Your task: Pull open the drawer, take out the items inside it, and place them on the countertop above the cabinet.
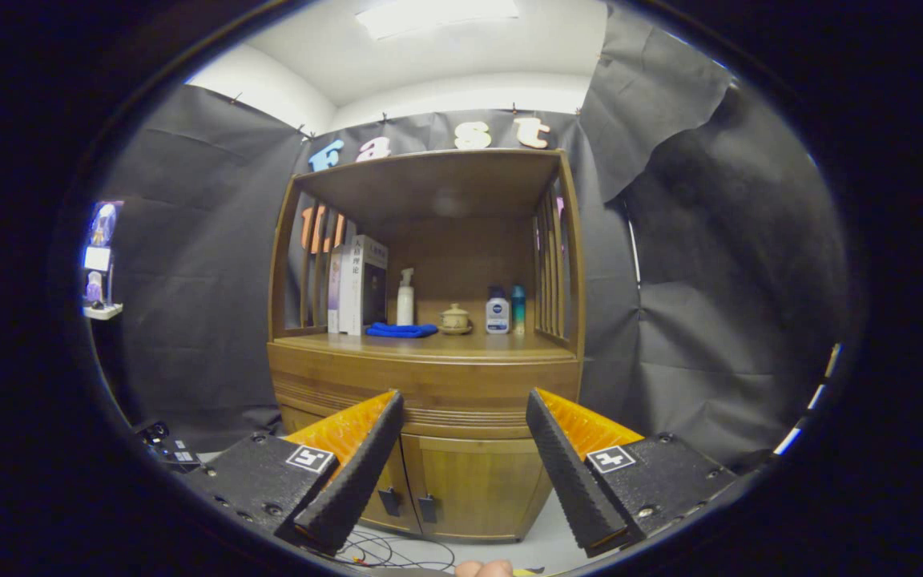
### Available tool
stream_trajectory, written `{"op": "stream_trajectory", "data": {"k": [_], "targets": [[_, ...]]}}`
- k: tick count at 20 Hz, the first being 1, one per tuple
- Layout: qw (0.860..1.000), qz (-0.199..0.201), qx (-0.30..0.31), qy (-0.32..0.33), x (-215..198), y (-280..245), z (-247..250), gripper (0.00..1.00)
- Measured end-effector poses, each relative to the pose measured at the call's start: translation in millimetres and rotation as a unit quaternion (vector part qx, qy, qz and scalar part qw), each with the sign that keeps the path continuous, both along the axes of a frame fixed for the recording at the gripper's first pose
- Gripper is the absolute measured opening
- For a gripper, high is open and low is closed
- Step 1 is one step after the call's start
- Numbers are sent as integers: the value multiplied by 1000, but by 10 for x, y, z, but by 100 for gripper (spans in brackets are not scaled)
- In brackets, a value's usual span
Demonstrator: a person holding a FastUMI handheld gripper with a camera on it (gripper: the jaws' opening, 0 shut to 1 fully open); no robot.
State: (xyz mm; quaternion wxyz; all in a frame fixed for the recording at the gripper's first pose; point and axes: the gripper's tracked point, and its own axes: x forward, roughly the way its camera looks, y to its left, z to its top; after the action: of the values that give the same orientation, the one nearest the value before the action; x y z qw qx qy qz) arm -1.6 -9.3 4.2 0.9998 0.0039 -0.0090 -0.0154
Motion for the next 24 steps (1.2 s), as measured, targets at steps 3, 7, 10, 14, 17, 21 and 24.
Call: {"op": "stream_trajectory", "data": {"k": [3, 7, 10, 14, 17, 21, 24], "targets": [[1000, -1, 0, 0, 6, -10, -6, 100], [1000, -1, 0, 4, 3, -16, -22, 100], [1000, 0, 0, 4, -1, -9, -25, 100], [1000, 8, -5, 12, 73, 97, -66, 100], [999, 22, -2, 30, 359, 386, -187, 100], [998, 32, -19, 46, 1044, 782, -353, 100], [997, 26, -49, 58, 1591, 1001, -499, 99]]}}
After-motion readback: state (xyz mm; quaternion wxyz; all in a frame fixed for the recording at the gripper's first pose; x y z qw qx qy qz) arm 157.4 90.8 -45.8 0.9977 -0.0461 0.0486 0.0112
